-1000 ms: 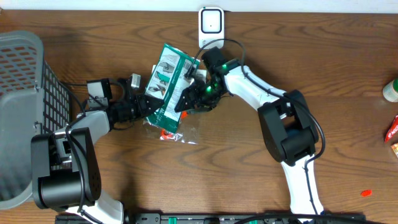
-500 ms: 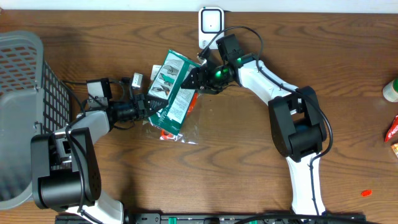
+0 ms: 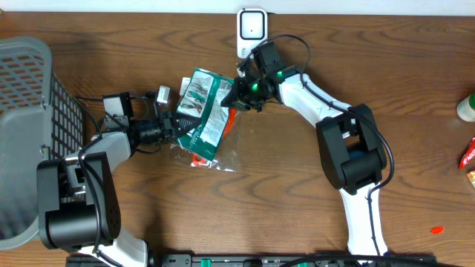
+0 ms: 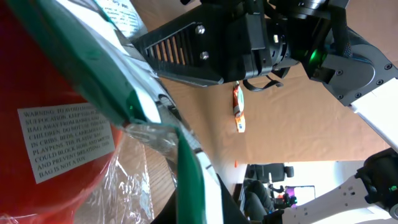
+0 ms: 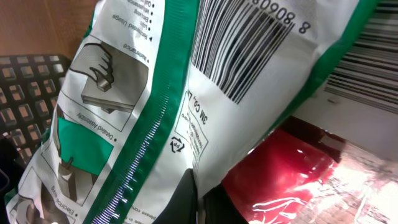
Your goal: Scan the item barcode
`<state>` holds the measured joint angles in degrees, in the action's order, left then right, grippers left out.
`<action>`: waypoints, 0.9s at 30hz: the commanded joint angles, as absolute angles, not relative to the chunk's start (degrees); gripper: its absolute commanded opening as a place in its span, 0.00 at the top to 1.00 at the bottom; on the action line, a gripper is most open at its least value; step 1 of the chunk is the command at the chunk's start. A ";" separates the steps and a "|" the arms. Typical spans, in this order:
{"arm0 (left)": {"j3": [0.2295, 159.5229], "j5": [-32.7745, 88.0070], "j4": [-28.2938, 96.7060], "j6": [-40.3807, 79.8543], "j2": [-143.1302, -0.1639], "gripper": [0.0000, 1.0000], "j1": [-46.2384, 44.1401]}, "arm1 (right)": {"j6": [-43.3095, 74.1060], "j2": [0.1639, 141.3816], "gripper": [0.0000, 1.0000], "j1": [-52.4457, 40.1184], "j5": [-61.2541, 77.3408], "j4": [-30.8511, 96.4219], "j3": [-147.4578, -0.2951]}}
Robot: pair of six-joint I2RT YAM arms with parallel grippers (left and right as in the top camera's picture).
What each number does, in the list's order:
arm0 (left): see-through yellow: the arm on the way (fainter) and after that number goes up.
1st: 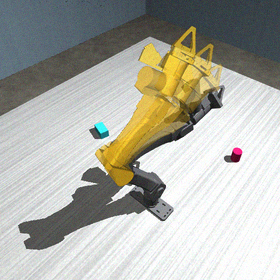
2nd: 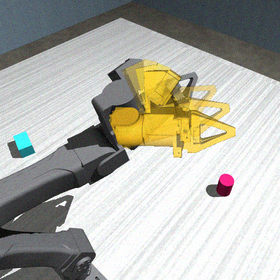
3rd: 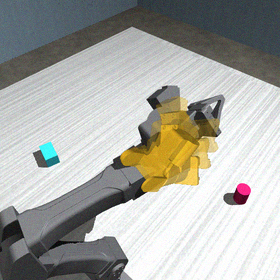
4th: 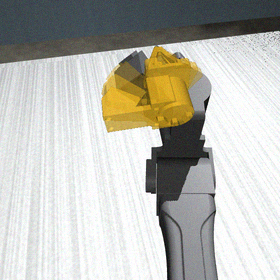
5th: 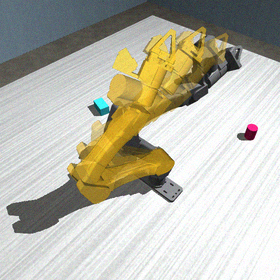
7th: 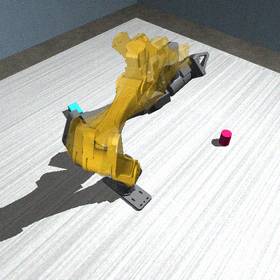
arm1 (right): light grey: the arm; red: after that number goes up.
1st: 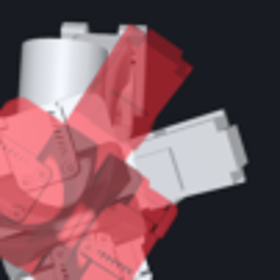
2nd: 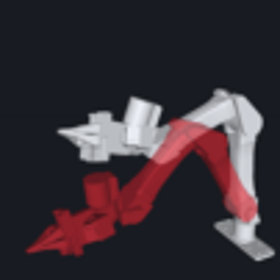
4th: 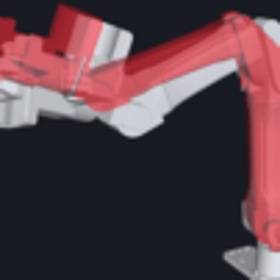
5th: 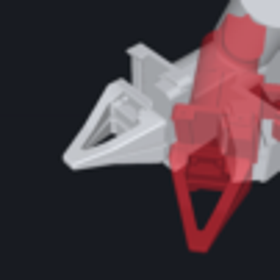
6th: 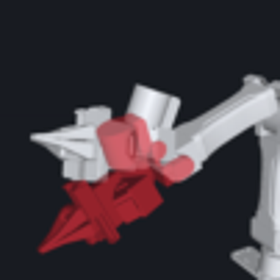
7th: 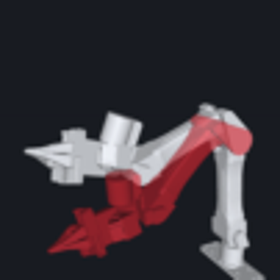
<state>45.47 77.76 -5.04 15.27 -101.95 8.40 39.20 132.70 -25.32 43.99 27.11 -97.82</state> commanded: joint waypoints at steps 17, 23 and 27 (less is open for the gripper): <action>45.43 66.32 -5.26 16.01 -102.43 0.66 8.27 | 12.29 132.44 0.99 -18.52 50.26 33.08 -97.71; 45.43 63.51 -5.26 16.01 -102.43 0.45 8.27 | 2.76 132.33 0.99 -14.48 61.39 32.99 -97.76; 45.43 60.73 -5.26 16.01 -102.43 0.40 8.25 | 0.43 132.33 0.99 -12.47 66.39 33.08 -97.78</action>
<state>45.43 63.96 -5.17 16.51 -101.95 8.19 5.82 132.70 -13.50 58.04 32.99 -97.82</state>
